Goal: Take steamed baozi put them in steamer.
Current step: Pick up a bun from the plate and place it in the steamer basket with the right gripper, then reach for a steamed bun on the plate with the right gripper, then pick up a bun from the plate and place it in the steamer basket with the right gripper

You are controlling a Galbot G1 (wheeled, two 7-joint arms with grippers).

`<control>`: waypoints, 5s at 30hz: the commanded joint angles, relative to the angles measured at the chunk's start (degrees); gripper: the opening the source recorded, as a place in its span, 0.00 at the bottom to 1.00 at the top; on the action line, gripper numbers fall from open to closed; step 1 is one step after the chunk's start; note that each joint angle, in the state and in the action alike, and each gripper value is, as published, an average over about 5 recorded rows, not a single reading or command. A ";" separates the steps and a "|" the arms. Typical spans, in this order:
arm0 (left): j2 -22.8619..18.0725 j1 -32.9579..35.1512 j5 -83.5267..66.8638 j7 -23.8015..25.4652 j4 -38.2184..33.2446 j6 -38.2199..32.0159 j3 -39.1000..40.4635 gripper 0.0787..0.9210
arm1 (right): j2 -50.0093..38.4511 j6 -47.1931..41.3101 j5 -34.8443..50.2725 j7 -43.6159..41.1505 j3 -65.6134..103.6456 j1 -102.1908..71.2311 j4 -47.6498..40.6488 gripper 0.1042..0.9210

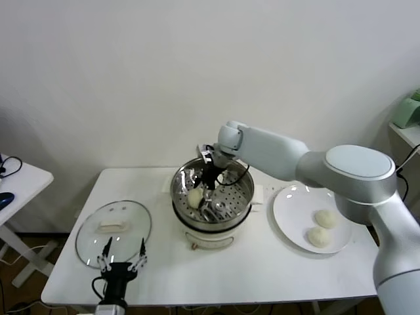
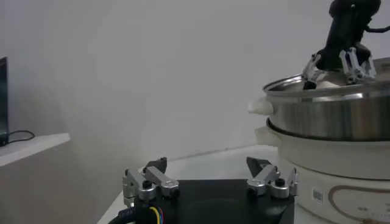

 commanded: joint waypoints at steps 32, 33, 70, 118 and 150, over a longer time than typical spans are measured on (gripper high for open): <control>0.43 -0.84 -4.86 1.48 -1.19 0.55 -1.95 0.88 | -57.04 8.57 -33.41 -6.28 15.13 -8.46 33.29 0.88; 0.38 -0.65 -4.86 1.47 -1.19 0.48 -1.96 0.88 | -57.04 8.68 -34.08 -6.20 16.45 -10.32 33.02 0.88; -0.62 -0.03 -5.74 1.23 0.53 -0.25 -3.55 0.88 | -44.39 10.38 -43.50 -3.58 25.47 -25.25 19.60 0.88; -1.01 1.07 -4.09 1.20 -0.61 0.27 -2.63 0.88 | -28.02 34.10 -59.25 -7.81 12.88 16.03 46.29 0.63; -0.69 2.33 -4.45 0.56 1.56 0.58 -1.73 0.88 | -13.57 45.97 -72.02 -3.45 8.38 0.73 43.70 0.64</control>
